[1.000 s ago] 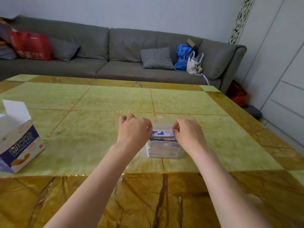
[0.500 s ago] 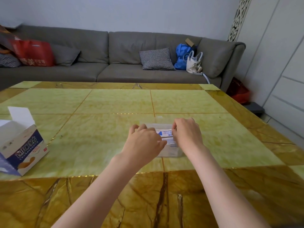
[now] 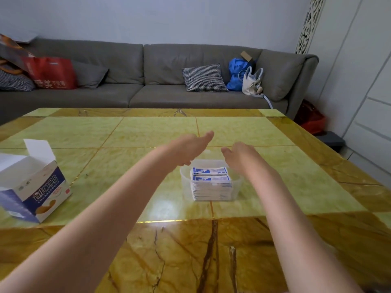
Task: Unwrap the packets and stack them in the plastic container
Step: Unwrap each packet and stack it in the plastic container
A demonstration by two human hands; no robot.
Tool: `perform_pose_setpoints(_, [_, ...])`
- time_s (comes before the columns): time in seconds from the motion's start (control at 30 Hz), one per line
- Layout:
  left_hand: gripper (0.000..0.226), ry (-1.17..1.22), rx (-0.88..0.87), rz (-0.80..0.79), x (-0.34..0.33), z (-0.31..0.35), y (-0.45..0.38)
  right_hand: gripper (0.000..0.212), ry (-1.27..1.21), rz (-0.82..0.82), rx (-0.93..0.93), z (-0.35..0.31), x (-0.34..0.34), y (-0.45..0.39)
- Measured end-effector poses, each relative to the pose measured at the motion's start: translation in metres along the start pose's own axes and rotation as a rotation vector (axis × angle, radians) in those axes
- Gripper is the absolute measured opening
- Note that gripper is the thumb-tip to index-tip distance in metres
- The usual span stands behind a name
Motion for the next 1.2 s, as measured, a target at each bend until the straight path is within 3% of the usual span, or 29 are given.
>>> perform_pose_setpoints(0.13, [0.065, -0.283, 0.039, -0.081, -0.005, 0.016, 0.004, 0.049, 0.057, -0.118, -0.018, -0.005, -0.011, 0.002])
perform_pose_setpoints(0.23, [0.053, -0.339, 0.038, -0.108, -0.015, 0.017, 0.004, 0.045, 0.122, -0.131, -0.020, -0.011, -0.017, 0.003])
perform_pose_setpoints(0.43, [0.061, -0.461, 0.044, -0.069, -0.030, 0.012, -0.001, 0.032, 0.186, -0.189, 0.002, -0.013, -0.028, 0.007])
perform_pose_setpoints(0.6, [0.070, -0.319, 0.171, -0.144, -0.043, -0.009, -0.026, 0.030, 0.217, -0.259, 0.002, -0.011, -0.038, 0.003])
perform_pose_setpoints(0.7, [0.083, -0.256, 0.195, -0.102, -0.057, -0.023, -0.042, 0.032, 0.246, -0.274, 0.004, -0.011, -0.038, 0.002])
perform_pose_setpoints(0.9, [0.075, -0.244, 0.157, -0.083, -0.058, -0.020, -0.035, 0.034, 0.271, -0.304, -0.018, -0.008, -0.043, -0.001])
perform_pose_setpoints(1.07, [0.061, -0.193, 0.181, -0.089, -0.049, -0.009, -0.027, 0.027, 0.283, -0.233, -0.022, -0.010, -0.036, -0.002])
perform_pose_setpoints(1.2, [0.070, -0.191, 0.199, -0.111, -0.036, 0.006, -0.016, 0.025, 0.241, -0.169, -0.041, -0.009, -0.027, -0.001])
Point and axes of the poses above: each hand's wrist, its own y-axis away from the middle knuckle, its own x-axis out of the back of the hand, z = x × y, the point moved 2 cm from there along -y, towards the middle knuckle, and after that the axes turned 11 degrees about z, right-handed, at the moved point
